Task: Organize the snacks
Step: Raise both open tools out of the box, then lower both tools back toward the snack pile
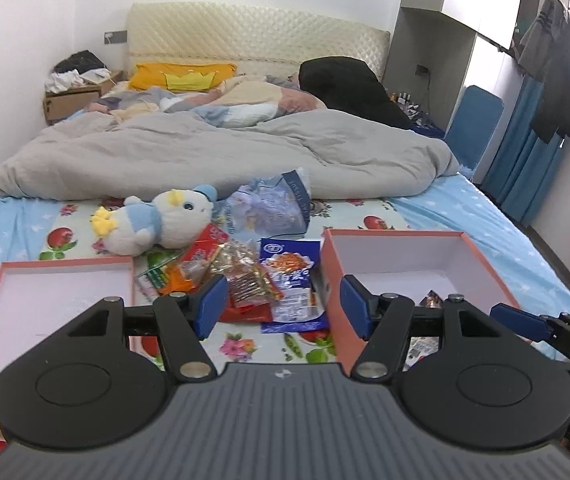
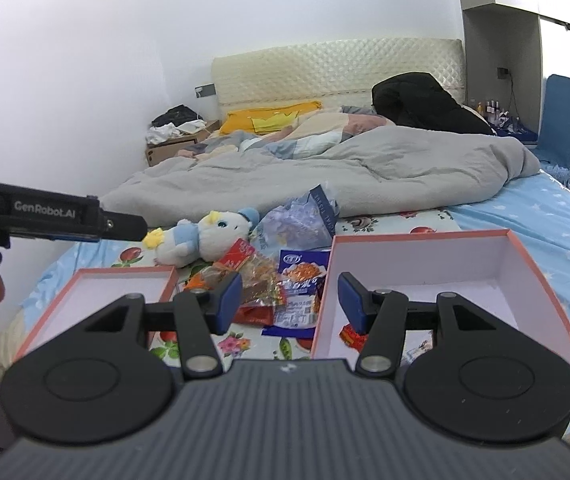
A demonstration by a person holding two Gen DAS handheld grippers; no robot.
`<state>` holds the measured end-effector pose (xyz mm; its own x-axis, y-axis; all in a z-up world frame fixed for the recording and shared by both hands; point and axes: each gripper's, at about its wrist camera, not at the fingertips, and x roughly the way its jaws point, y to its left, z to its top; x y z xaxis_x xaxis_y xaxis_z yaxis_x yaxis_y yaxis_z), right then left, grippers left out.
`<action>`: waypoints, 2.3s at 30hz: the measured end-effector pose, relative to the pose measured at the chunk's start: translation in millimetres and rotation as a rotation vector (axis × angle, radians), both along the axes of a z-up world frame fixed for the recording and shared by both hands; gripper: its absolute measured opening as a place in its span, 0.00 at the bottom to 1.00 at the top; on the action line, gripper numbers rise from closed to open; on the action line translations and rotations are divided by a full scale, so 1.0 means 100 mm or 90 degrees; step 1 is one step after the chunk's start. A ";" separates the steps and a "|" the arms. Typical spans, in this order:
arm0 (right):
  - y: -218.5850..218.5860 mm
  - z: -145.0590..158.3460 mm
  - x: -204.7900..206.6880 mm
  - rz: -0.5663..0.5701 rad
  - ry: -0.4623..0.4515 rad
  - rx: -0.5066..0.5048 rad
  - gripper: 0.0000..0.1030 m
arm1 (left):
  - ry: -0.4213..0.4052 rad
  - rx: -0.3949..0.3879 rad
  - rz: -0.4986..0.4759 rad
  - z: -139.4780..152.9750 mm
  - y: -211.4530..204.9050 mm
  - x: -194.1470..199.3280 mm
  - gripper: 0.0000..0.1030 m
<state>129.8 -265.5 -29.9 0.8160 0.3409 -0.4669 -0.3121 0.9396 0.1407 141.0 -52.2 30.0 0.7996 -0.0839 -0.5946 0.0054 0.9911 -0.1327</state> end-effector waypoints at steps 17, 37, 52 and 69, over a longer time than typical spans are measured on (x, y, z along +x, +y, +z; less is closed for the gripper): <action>0.32 -0.26 -0.31 0.027 0.025 -0.006 0.54 | 0.007 0.002 0.025 -0.35 0.30 -0.52 0.66; 0.64 -0.59 0.12 0.057 0.077 -0.048 0.54 | 0.078 -0.064 0.091 -1.10 0.83 0.00 0.66; 0.95 -0.87 0.80 0.079 0.126 -0.110 0.54 | 0.112 -0.089 0.105 -1.52 1.18 0.79 0.66; 1.31 -1.31 1.80 0.106 0.159 -0.138 0.54 | 0.137 -0.023 0.047 -2.08 1.33 1.87 0.66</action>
